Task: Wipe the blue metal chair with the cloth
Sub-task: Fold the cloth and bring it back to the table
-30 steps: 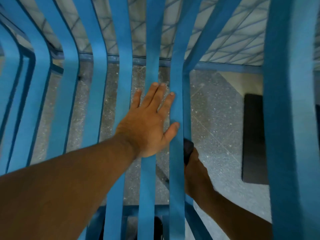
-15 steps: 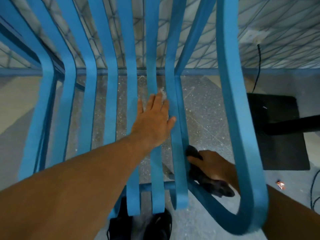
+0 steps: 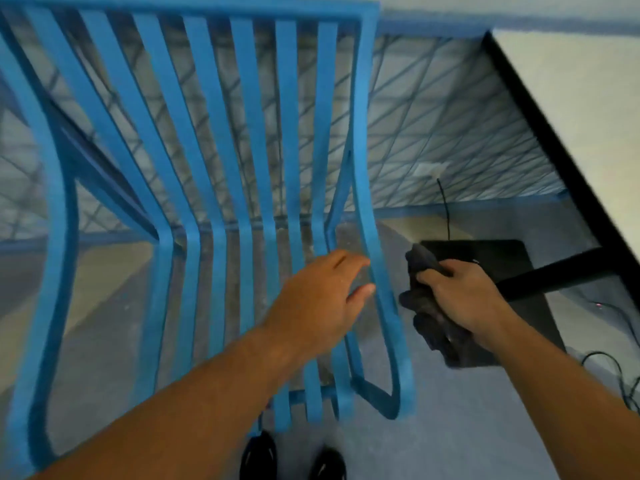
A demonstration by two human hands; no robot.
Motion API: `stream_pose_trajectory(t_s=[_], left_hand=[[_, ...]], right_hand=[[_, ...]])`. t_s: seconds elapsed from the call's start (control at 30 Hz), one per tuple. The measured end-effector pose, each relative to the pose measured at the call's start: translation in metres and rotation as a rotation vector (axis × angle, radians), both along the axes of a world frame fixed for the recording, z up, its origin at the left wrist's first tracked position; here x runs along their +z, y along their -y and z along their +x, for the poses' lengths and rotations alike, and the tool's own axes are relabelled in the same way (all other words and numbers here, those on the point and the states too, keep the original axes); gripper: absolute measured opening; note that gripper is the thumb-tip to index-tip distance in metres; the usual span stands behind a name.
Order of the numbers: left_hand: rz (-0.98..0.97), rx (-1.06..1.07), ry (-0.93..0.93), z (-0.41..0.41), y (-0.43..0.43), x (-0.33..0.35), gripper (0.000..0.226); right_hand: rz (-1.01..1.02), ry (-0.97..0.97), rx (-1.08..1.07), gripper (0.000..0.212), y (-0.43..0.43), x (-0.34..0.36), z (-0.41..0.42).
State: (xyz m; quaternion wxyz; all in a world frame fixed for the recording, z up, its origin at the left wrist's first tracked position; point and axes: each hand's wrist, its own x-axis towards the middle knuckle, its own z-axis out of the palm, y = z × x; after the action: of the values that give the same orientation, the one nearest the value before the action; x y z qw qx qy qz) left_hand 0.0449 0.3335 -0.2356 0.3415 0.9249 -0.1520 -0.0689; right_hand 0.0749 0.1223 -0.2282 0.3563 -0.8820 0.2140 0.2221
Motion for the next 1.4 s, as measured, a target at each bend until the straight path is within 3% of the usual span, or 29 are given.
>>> stream_pose_trajectory(t_s=[0.2,0.5,0.87,1.07,1.13,1.23,1.4], left_hand=[[0.009,-0.103,0.133,0.002,-0.015,0.114,0.053],[0.114,-0.214,0.248,-0.003,-0.039,0.227,0.056],[0.163,-0.230,0.331,0.009,0.036,0.285,0.039],[0.106,-0.133,0.290,0.023,0.101,0.306,0.023],[0.035,-0.083,0.272,0.028,0.121,0.309,0.014],[-0.019,-0.017,0.288,0.033,0.146,0.318,0.013],[0.016,-0.047,0.280,0.034,0.178,0.338,0.017]], right_hand=[[0.431,0.010,-0.213,0.039,-0.038,0.125,-0.005],[0.681,0.049,-0.263,0.050,-0.060,0.241,-0.014],[0.769,0.079,-0.213,0.044,0.006,0.289,0.005],[0.908,0.023,0.002,0.024,0.077,0.319,0.009],[0.930,-0.018,0.097,0.027,0.099,0.327,0.006],[0.877,-0.001,0.293,0.048,0.128,0.332,0.006],[0.633,0.101,0.412,0.053,0.158,0.349,0.002]])
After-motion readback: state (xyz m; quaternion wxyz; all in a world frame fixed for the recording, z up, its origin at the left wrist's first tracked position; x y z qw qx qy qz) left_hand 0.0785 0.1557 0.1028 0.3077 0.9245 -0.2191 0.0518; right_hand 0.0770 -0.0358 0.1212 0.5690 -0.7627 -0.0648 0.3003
